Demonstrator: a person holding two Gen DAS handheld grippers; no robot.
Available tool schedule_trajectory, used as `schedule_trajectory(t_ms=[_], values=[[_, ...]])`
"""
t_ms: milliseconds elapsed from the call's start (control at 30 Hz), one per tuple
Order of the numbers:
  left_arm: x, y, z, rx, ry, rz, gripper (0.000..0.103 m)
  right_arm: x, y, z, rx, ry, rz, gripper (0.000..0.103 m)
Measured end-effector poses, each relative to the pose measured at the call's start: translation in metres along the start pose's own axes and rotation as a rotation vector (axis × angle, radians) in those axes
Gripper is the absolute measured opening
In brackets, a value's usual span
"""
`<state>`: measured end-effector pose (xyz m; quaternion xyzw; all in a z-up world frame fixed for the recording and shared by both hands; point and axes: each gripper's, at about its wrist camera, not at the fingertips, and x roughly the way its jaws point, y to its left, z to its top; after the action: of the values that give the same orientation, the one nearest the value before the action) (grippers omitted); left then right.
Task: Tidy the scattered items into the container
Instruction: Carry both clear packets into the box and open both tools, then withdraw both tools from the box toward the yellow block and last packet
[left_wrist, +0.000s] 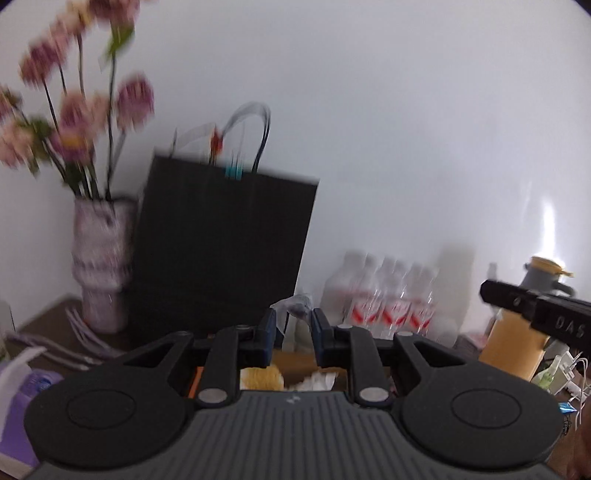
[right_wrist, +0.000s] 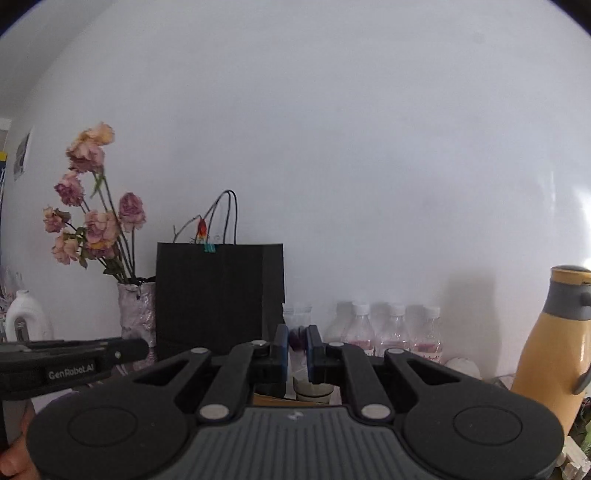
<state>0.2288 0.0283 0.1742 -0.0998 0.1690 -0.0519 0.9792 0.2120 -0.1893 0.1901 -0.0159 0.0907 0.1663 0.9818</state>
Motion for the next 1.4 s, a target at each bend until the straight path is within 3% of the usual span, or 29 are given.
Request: schedule_trajectory(t_ms=[100,200,333,467,633,767,833,933,967,1000,1133,1200,1300,1400], values=[[0.054,0.009,0.016,-0.016,0.218,0.011,0.021,0.059,-0.014,0.020,-0.004,0.183,0.007,0.009],[0.106,0.013,0.017,-0.018,0.380,0.005,0.021,0.126,-0.025,0.023,0.041,0.422,0.051,0.009],[0.168,0.012,-0.008,-0.012,0.576,0.054,0.021,0.213,-0.036,-0.018,0.156,0.698,0.099,0.009],[0.201,0.011,-0.028,0.016,0.672,0.067,0.023,0.267,-0.043,-0.073,0.182,0.848,0.022,0.009],[0.211,0.015,-0.037,0.011,0.685,0.073,0.031,0.289,-0.036,-0.103,0.206,0.895,0.061,0.016],[0.204,0.015,-0.025,-0.009,0.679,0.072,0.041,0.290,-0.035,-0.099,0.210,0.898,0.041,0.022],[0.196,0.015,-0.017,-0.016,0.666,0.075,0.044,0.282,-0.036,-0.090,0.206,0.885,0.024,0.034],[0.179,0.016,-0.002,-0.041,0.648,0.089,0.063,0.262,-0.041,-0.071,0.209,0.863,0.019,0.041],[0.172,0.017,0.003,-0.051,0.640,0.103,0.080,0.254,-0.043,-0.064,0.213,0.858,0.012,0.043],[0.165,0.018,0.007,-0.060,0.632,0.121,0.091,0.246,-0.046,-0.058,0.213,0.855,0.004,0.048],[0.137,0.020,0.018,-0.042,0.626,0.189,0.099,0.221,-0.059,-0.035,0.217,0.869,-0.027,0.063],[0.126,0.019,0.022,-0.021,0.634,0.218,0.102,0.209,-0.064,-0.029,0.228,0.891,-0.051,0.064],[0.108,0.018,0.026,-0.018,0.642,0.232,0.103,0.185,-0.070,-0.021,0.251,0.890,-0.065,0.066],[0.089,0.012,0.026,0.013,0.620,0.245,0.103,0.157,-0.066,-0.015,0.239,0.857,-0.084,0.080]])
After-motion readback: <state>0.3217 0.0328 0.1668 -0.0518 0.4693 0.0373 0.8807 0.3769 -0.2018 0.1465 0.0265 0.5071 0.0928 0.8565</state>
